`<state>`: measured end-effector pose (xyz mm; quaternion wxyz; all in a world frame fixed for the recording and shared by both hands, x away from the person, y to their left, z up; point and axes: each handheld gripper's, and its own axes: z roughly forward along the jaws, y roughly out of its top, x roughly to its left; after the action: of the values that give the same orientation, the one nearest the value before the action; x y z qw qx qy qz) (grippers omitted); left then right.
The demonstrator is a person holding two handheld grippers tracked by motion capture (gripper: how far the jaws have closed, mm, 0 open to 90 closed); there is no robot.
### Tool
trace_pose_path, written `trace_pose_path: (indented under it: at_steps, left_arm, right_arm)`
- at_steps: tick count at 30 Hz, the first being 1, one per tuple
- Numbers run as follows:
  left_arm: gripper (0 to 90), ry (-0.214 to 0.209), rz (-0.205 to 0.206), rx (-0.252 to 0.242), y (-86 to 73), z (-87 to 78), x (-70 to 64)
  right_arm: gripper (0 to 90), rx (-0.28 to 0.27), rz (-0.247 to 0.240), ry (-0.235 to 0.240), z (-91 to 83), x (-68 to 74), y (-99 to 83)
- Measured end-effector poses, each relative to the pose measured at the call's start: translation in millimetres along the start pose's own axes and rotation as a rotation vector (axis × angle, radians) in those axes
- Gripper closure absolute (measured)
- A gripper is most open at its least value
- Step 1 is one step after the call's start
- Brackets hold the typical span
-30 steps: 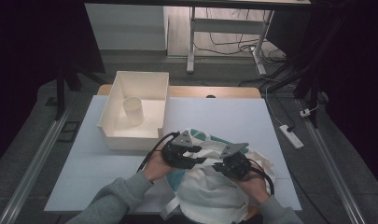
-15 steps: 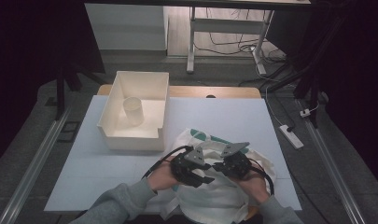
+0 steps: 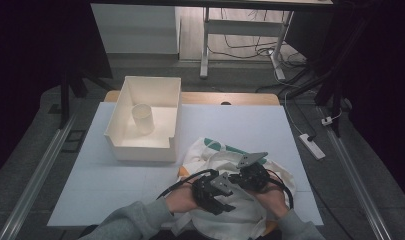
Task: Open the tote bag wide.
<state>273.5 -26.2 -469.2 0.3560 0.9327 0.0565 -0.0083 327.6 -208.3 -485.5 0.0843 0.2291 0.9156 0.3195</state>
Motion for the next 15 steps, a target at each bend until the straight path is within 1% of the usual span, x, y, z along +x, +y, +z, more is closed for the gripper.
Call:
trace_pose_path:
  at_steps: [2, 3, 7, 8, 10, 11, 12, 13, 14, 15]
  left_arm:
    - [51.9, 0.001, 0.013, 0.031, -0.4, 5.9, -1.5]
    - [51.9, 0.001, 0.013, 0.031, -0.4, 5.9, -1.5]
    - [52.5, 0.004, 0.018, 0.059, -1.8, 10.0, -1.7]
    - [53.8, 0.009, 0.027, 0.076, -2.2, 11.7, -2.5]
    - [56.6, 0.011, 0.033, 0.085, -2.6, 12.7, -2.8]
    - [59.5, 0.017, 0.039, 0.096, -3.1, 13.7, -3.1]
    - [59.5, 0.029, 0.046, 0.106, -3.6, 14.6, -3.5]
    - [63.5, 0.039, 0.051, 0.112, -4.4, 15.3, -3.8]
    - [72.7, 0.036, 0.052, 0.114, -5.0, 15.6, -3.7]
    - [76.2, 0.03, 0.053, 0.113, -5.5, 15.7, -3.3]
  right_arm:
    - [87.6, -0.004, 0.003, 0.002, 0.4, -0.2, -0.2]
    - [87.6, -0.002, 0.003, 0.003, 0.2, -0.3, -0.1]
    - [87.6, -0.005, 0.002, 0.002, 0.2, -0.1, -0.2]
    - [87.6, -0.005, 0.002, 0.001, 0.1, 0.0, -0.2]
    - [87.6, -0.007, 0.002, 0.0, 0.1, 0.0, -0.2]
    - [87.6, -0.007, 0.002, -0.001, 0.1, 0.0, -0.2]
    - [87.6, -0.007, 0.002, -0.001, 0.1, 0.0, -0.2]
    - [87.6, -0.008, 0.003, -0.001, 0.0, 0.0, -0.2]
    - [87.6, -0.008, 0.004, 0.0, -0.1, -0.1, -0.3]
    - [87.6, -0.01, 0.003, 0.0, -0.1, -0.4, -0.4]
